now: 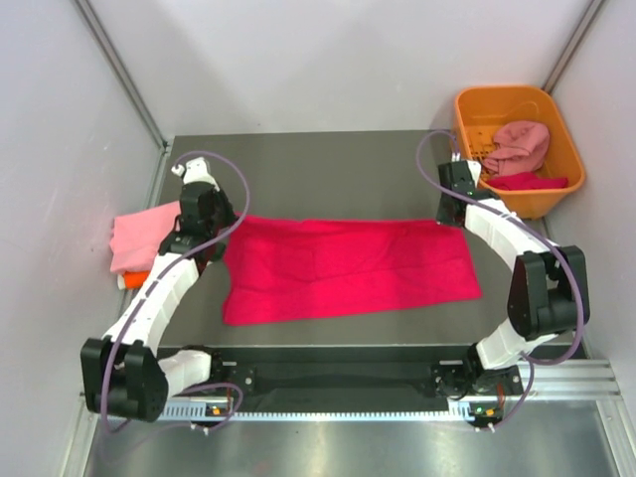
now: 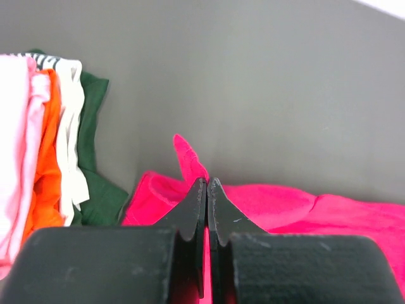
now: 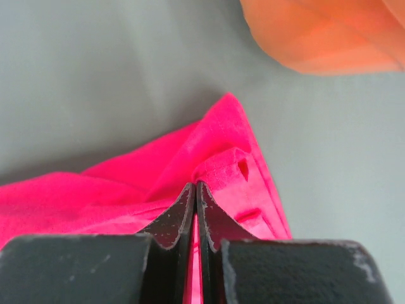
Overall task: Fold and stack the t-shirts
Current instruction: Fold the tshirt
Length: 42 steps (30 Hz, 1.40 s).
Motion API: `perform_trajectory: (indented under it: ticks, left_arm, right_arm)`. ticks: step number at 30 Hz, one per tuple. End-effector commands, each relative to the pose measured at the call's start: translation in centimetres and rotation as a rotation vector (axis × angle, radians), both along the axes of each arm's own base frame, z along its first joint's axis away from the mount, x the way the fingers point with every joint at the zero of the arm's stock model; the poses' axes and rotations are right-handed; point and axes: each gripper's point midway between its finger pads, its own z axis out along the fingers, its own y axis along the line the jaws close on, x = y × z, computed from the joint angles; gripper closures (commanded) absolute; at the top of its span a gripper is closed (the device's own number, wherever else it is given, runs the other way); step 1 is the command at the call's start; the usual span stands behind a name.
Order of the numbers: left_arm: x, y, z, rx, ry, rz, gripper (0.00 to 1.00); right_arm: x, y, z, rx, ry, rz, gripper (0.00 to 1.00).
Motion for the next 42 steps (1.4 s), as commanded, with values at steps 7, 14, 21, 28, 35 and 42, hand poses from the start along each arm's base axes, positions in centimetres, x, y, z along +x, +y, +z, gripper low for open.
perform_trajectory:
  ticks: [7,14,21,28,35,42]
  left_arm:
    - [-1.3,-0.4,3.9,-0.031,-0.106,-0.023,1.0]
    - [-3.3,-0.1,3.0,-0.031,-0.074,-0.01,1.0]
    - [-5.3,-0.1,2.1,-0.065,-0.023,0.005,1.0]
    - [-7.9,-0.5,-0.5,-0.134,0.054,0.012,1.0]
    - [-10.6,-1.6,-3.4,-0.267,0.111,0.026,1.0]
    - [-13.0,-2.3,-4.0,-0.334,0.124,0.013,1.0]
  right_arm:
    - [0.9,-2.5,1.7,0.003,-0.068,-0.099,1.0]
    - [0.2,-2.8,1.7,0.01,-0.081,-0.115,1.0]
    - [-0.9,-2.8,0.8,0.013,-0.064,-0.111,1.0]
    - [-1.9,-2.7,-0.2,0.024,-0.058,-0.117,0.99]
    - [-3.0,-3.2,-0.9,0.024,-0.058,-0.15,0.97]
    - [-3.9,-3.2,-1.3,0.037,-0.065,-0.161,0.96]
